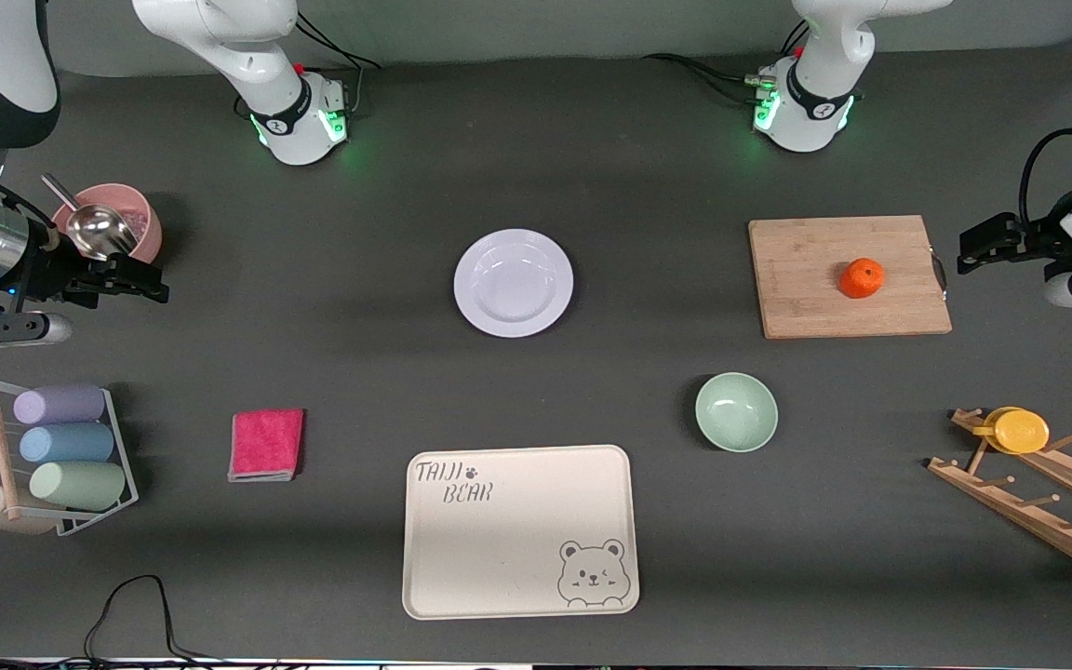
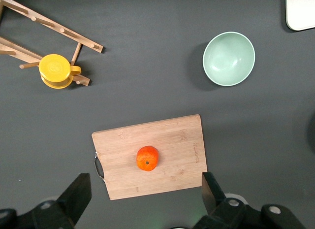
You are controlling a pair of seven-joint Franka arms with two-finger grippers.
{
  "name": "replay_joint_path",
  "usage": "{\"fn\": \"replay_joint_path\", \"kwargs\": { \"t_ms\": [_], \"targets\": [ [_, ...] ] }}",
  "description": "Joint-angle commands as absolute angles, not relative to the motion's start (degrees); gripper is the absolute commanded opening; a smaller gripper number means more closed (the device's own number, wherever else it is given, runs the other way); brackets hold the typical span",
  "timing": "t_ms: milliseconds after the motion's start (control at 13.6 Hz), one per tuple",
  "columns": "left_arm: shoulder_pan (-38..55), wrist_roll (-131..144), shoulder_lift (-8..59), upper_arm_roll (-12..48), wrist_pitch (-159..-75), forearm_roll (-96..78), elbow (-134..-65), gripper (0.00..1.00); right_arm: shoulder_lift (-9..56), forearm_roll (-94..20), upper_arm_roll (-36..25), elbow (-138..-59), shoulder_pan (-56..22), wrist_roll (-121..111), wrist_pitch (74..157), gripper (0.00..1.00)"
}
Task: Place orange and plate with both arms
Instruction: 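Move the left gripper toward the orange while the right gripper reaches the plate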
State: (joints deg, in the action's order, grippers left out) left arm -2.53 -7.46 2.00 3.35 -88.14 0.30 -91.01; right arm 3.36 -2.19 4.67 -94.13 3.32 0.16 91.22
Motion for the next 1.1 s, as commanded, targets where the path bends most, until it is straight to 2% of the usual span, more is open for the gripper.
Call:
{"fn": "replay_joint_path", "kwargs": {
  "t_ms": [0, 441, 587, 808, 1028],
  "targets": [
    [-1.8, -6.7, 1.2, 2.9, -87.2, -0.2, -91.3, 1.0, 2.7, -3.0, 4.2, -94.7, 3.2, -0.6, 91.4, 1.0],
    [-2.5, -7.2, 0.9, 2.5, -85.4, 0.5, -91.8, 1.0, 2.7, -3.0, 4.2, -94.7, 3.2, -0.5, 91.5, 1.0],
    [-6.0, -8.4, -1.4, 2.1, -83.4, 0.8, -93.2, 1.0, 2.7, -3.1, 4.2, -94.7, 3.2, -0.5, 91.5, 1.0],
    [-12.1, -14.6, -9.1, 1.9, -84.5, 1.0, -101.9, 1.0, 3.1, -3.2, 4.2, -94.7, 3.2, -0.4, 91.5, 1.0],
    [-13.0, -14.8, -16.7, 1.9, -86.3, 1.1, -110.9, 1.0, 3.6, -4.6, 4.2, -94.8, 3.2, -0.3, 91.8, 1.0]
  ]
}}
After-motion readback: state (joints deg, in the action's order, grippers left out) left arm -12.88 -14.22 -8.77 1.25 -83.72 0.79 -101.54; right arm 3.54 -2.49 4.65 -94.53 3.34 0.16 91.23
